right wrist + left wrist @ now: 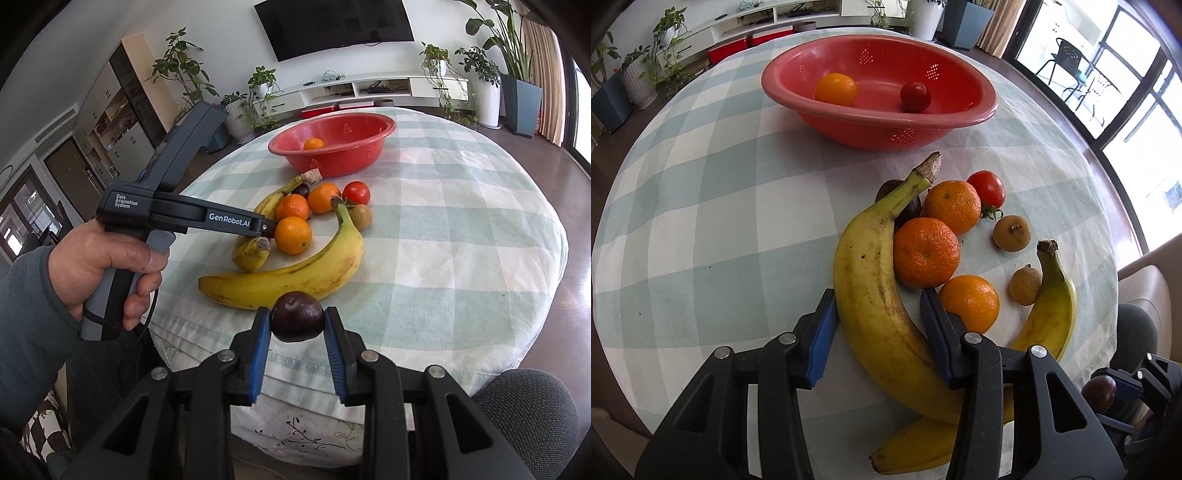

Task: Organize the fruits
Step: 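Close the left tool around the middle of the long banana, then lift the banana with the left tool while the right tool carries the plum toward the bowl, then lower the banana into the bowl and open the left tool while the right tool lowers the plum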

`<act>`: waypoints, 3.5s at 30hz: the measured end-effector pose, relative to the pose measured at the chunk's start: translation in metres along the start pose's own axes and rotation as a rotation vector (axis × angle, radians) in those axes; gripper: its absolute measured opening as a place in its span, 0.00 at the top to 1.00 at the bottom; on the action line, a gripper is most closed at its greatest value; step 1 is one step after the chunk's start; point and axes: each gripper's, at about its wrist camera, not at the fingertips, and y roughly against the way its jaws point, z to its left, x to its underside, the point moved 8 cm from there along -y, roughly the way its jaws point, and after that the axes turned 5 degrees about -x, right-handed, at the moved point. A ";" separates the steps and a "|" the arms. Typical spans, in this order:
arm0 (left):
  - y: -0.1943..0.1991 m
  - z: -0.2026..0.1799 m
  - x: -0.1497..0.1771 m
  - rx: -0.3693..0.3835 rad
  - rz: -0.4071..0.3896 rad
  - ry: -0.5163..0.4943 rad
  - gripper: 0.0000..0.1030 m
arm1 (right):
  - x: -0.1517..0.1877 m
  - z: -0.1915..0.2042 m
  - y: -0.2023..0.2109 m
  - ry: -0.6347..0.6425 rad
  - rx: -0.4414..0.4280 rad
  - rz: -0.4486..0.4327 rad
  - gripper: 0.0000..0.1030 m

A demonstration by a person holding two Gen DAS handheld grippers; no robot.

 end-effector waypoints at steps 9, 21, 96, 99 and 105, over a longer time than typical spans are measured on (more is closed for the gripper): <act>0.009 0.005 -0.006 0.007 -0.024 -0.047 0.67 | -0.002 0.003 0.002 0.010 0.000 -0.002 0.69; 0.009 0.005 -0.010 -0.077 0.004 -0.170 0.69 | 0.001 0.007 -0.001 0.016 -0.005 0.009 0.69; 0.148 0.049 -0.133 0.087 -0.301 -0.072 0.72 | -0.158 -0.021 0.001 0.094 0.022 -0.174 0.69; 0.131 0.043 -0.159 0.089 -0.259 -0.093 0.72 | -0.181 -0.031 -0.016 0.096 0.013 -0.160 0.69; 0.087 0.039 -0.193 0.070 -0.170 -0.117 0.72 | -0.211 -0.056 -0.062 0.056 -0.002 -0.106 0.69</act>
